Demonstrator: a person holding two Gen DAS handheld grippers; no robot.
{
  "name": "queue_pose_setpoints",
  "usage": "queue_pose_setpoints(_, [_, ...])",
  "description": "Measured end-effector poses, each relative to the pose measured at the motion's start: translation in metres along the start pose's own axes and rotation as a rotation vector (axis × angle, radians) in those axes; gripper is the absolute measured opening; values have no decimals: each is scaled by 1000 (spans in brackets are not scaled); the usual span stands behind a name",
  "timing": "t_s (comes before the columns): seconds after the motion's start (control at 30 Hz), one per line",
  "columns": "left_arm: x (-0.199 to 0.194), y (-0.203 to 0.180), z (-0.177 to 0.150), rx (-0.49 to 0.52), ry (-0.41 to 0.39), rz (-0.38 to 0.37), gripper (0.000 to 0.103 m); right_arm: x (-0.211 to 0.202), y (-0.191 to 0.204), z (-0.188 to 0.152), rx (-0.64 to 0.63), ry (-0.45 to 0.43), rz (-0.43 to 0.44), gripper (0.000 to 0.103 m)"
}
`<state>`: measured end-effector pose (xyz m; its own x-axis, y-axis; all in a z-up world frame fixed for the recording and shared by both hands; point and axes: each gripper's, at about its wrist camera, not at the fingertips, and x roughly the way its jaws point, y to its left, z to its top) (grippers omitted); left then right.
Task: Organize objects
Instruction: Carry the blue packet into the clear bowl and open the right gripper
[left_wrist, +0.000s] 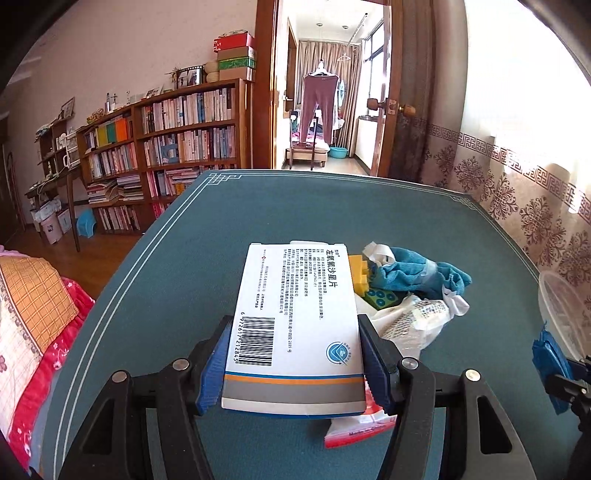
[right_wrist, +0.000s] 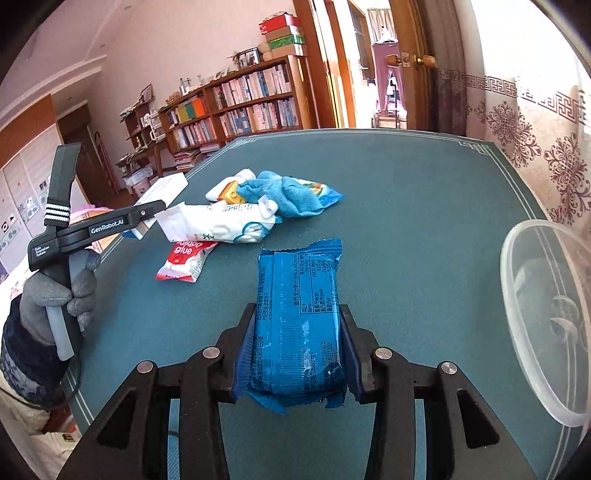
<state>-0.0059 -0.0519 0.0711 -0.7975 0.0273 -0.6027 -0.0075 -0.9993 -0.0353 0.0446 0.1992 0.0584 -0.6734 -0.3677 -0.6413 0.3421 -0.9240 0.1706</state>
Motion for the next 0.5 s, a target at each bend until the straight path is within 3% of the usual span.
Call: queue_pose_setpoints(0.5, [-17, -95, 7, 153, -14, -146, 66, -59, -120, -4, 239, -121, -307, 43])
